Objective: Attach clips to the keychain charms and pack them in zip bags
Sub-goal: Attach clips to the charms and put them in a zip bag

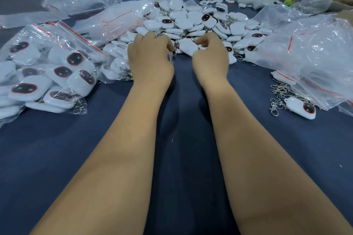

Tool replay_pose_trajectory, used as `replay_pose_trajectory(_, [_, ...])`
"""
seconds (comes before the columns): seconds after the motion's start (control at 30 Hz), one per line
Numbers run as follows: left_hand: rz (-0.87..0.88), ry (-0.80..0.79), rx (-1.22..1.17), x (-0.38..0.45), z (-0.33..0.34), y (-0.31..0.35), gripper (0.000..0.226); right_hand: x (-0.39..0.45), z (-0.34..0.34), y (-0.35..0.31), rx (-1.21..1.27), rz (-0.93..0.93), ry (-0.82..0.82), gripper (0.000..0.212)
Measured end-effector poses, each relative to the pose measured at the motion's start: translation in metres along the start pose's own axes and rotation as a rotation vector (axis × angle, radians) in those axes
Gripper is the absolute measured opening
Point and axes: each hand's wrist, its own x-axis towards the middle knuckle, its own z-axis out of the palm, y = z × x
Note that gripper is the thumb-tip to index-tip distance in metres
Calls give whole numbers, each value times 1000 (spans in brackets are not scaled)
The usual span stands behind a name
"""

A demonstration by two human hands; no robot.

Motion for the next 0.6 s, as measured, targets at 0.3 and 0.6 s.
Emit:
replay_pose_trajectory(0.3, [-14,-6,-19,-1,-2,-1,31,4,-13,12,-548,153,-53,43])
replay_pose_trajectory(0.6, [46,-94,23,-1,3,0,31,7,-8,13,-508,14,-68,25])
